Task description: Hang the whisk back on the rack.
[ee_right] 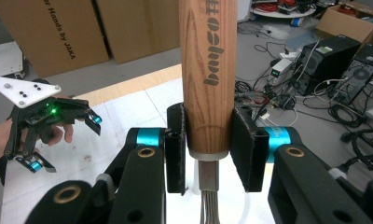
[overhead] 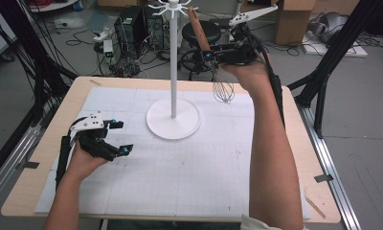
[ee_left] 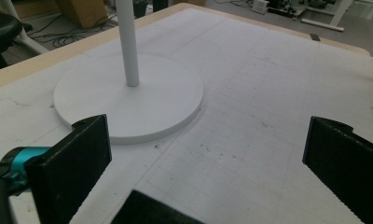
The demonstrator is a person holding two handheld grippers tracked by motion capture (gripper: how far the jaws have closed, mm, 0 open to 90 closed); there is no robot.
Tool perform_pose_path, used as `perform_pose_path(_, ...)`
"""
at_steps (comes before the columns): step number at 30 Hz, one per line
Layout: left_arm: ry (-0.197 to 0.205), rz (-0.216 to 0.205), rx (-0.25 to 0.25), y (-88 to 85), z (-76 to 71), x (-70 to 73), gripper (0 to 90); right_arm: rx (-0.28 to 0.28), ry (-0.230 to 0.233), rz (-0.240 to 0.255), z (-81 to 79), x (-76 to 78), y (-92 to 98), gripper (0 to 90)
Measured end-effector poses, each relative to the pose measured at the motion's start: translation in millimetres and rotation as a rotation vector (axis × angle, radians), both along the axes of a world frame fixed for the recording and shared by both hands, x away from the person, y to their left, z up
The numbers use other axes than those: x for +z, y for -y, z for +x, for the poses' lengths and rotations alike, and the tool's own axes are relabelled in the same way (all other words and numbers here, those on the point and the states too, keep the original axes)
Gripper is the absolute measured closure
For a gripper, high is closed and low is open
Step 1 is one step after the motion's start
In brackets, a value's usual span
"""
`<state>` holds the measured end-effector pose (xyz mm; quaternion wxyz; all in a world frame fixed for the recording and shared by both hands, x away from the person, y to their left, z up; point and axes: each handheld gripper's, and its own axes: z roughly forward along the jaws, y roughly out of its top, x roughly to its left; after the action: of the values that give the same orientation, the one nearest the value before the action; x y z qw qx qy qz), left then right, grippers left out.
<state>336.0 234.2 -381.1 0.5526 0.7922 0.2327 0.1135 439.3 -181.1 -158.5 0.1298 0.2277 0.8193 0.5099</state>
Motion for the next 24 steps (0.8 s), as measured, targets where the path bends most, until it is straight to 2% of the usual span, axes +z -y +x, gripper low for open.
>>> perform_pose_path(14, 0.001, -0.003, -0.001, -0.4, -0.3, 0.2, 1.6, -0.002, -0.016, -0.007, 9.5, -5.9, -9.7, 68.7)
perform_pose_path(24, 0.0, 0.0, 0.0, -0.3, -0.6, 0.1, 1.6, -0.013, -0.055, 0.012, 17.8, -14.5, -11.0, 68.7)
